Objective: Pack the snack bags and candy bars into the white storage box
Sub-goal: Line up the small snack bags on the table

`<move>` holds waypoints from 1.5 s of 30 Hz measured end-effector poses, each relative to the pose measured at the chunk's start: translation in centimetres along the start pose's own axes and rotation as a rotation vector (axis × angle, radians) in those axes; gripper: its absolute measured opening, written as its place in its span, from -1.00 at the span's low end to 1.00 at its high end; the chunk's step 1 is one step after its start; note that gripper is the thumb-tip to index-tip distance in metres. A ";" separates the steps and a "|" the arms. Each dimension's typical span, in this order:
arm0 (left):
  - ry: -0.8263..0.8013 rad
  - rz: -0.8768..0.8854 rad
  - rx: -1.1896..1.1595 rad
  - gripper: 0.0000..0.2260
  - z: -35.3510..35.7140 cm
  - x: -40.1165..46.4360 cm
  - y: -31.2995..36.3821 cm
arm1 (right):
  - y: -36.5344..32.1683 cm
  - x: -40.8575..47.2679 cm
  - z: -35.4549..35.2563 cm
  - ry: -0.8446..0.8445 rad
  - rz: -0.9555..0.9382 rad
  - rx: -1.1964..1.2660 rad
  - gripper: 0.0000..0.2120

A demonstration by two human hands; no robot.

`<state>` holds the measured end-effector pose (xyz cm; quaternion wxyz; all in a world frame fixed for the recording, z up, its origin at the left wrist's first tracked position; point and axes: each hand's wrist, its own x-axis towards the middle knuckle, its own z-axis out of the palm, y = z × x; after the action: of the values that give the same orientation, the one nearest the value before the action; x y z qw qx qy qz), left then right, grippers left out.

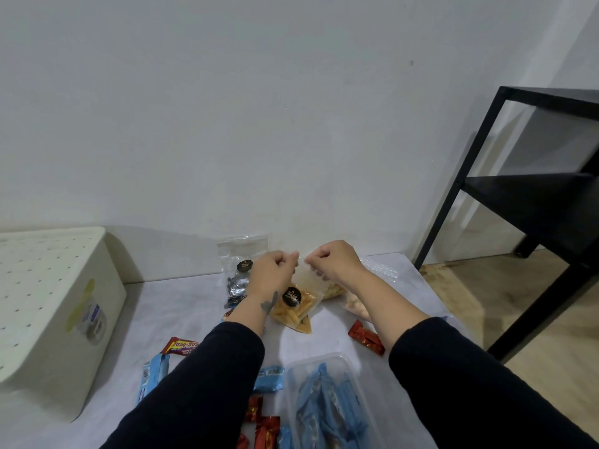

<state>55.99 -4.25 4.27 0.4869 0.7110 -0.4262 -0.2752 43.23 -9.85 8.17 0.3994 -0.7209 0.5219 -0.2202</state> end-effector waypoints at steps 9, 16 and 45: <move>0.071 0.046 -0.057 -0.75 -0.2 -0.4 -1.7 | 0.2 0.5 0.9 0.014 -0.014 -0.080 -0.83; -0.245 -0.151 -0.041 -0.17 -0.4 -2.0 -7.3 | 1.9 -0.2 0.8 -0.046 0.010 -0.003 -0.68; 0.361 -0.290 0.161 -0.53 -15.4 4.6 -16.6 | -7.8 9.5 18.6 -0.130 -0.130 0.084 -0.74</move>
<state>76.23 1.51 -5.30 0.4523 0.8388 -0.2466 -0.1759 64.79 -11.12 2.65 0.4470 -0.7486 0.4373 -0.2200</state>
